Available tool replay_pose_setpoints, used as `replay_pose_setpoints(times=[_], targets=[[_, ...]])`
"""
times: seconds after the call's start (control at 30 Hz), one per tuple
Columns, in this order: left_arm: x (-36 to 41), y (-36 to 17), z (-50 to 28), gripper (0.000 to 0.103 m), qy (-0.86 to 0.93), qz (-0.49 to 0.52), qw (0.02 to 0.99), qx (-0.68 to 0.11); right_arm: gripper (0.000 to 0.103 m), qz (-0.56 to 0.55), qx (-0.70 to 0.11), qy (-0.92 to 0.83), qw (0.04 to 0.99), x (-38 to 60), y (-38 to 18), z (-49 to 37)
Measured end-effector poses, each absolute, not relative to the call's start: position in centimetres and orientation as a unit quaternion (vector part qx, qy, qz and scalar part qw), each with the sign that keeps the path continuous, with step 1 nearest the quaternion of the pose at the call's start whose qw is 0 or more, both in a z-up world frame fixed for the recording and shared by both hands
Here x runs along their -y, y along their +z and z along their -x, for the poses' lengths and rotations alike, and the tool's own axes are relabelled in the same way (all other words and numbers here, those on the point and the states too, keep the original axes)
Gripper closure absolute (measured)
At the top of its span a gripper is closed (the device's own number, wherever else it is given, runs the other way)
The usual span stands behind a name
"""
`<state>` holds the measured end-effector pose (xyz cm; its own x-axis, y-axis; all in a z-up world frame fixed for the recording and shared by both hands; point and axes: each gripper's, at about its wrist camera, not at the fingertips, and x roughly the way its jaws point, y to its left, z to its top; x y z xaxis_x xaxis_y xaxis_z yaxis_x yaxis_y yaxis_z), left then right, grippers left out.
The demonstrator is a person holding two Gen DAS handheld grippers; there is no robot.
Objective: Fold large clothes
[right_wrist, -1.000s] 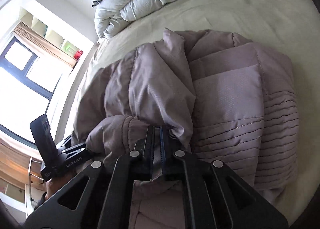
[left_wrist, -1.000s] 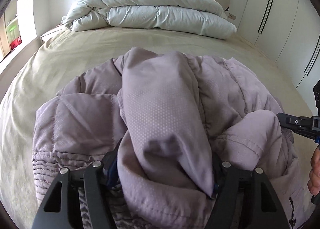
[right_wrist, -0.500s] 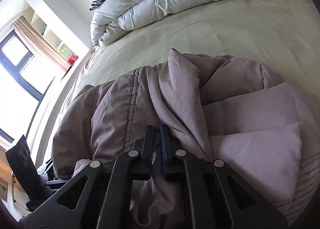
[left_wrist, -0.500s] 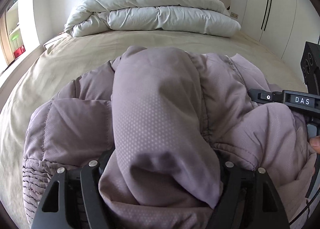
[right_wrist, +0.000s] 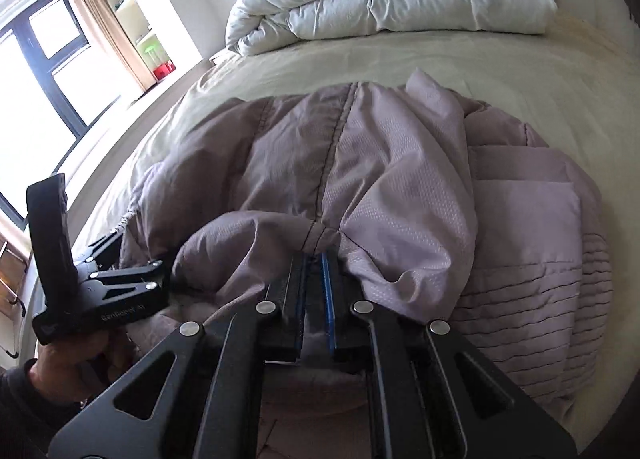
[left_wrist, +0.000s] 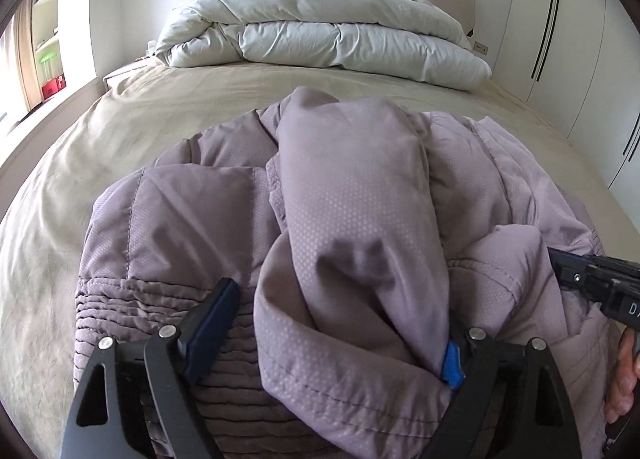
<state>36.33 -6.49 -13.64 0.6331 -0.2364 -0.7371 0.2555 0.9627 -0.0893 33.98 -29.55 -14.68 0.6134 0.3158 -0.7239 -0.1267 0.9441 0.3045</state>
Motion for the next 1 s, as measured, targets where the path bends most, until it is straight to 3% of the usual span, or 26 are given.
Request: replay_pose_setpoints(times=[0.17, 0.37, 0.47, 0.5, 0.53, 0.57, 0.6, 0.67, 1.0], targets=[[6.5, -13.2, -35.9, 0.014, -0.141, -0.018, 0.904, -0.403, 0.095, -0.141, -0.395, 0.123, 0.899, 30.5, -15.1, -32.7], [3.5, -9.1, -29.6, 0.015, -0.167, 0.031, 0.915, -0.367, 0.095, -0.114, -0.312, 0.122, 0.935, 30.8, -8.3, -25.0], [1.8, -7.4, -24.8, 0.006, -0.183, 0.038, 0.92, -0.345, 0.085, -0.097, -0.283, 0.112, 0.948, 30.8, -5.6, -20.2], [1.2, -7.0, -23.2, 0.003, -0.191, 0.043, 0.919, -0.341, 0.072, -0.095, -0.276, 0.107, 0.951, 30.9, -5.0, -18.7], [0.5, -6.8, -21.7, 0.001, -0.195, 0.051, 0.918, -0.341, 0.035, -0.098, -0.27, 0.098, 0.953, 31.2, -4.5, -17.0], [-0.3, -6.5, -20.3, 0.001, -0.203, 0.064, 0.915, -0.342, 0.014, -0.111, -0.263, 0.09, 0.954, 31.7, -4.2, -15.3], [-1.2, -6.4, -18.8, 0.0, -0.215, 0.08, 0.911, -0.342, 0.0, -0.132, -0.239, 0.085, 0.958, 32.3, -3.9, -13.3], [-3.1, -6.5, -16.0, 0.0, -0.225, 0.114, 0.903, -0.347, 0.0, -0.157, -0.223, 0.096, 0.957, 32.9, -3.3, -10.1], [-12.2, -9.8, -4.3, 0.0, -0.18, 0.161, 0.86, -0.45, 0.0, -0.192, -0.378, 0.114, 0.898, 36.1, -7.0, 3.1]])
